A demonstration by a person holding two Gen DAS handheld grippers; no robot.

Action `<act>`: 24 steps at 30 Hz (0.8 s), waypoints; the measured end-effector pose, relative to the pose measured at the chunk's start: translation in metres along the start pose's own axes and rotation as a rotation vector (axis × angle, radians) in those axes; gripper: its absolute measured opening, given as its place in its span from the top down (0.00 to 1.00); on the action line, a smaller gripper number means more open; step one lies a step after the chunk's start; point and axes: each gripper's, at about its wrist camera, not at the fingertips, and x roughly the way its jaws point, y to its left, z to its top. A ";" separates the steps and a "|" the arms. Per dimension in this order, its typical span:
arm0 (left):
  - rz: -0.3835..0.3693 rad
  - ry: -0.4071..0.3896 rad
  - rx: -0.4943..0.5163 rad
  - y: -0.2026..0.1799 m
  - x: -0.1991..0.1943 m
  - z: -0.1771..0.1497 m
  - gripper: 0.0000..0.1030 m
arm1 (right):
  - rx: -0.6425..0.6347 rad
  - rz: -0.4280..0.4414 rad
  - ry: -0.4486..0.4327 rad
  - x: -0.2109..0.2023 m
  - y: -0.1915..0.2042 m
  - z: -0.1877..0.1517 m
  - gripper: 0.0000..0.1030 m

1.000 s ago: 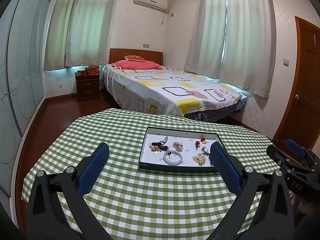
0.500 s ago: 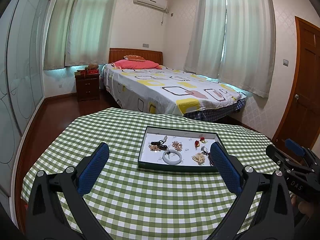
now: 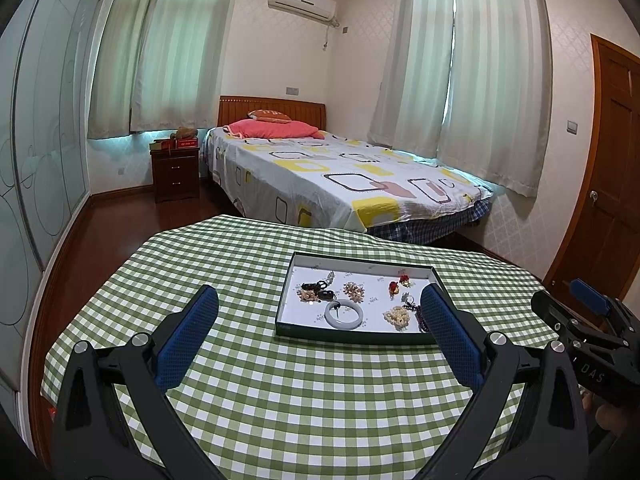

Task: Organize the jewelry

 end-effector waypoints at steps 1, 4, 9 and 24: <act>-0.001 -0.001 0.000 0.001 0.000 0.000 0.04 | 0.000 0.000 0.000 0.000 0.000 0.000 0.17; 0.001 -0.004 0.003 0.000 -0.001 0.000 0.04 | 0.000 -0.001 0.001 0.000 0.000 0.000 0.17; 0.000 -0.003 -0.002 0.001 0.001 -0.001 0.04 | 0.002 0.000 0.002 0.000 0.001 -0.001 0.17; 0.007 -0.025 0.003 -0.003 -0.004 0.001 0.04 | -0.001 0.000 0.001 -0.001 0.002 -0.001 0.17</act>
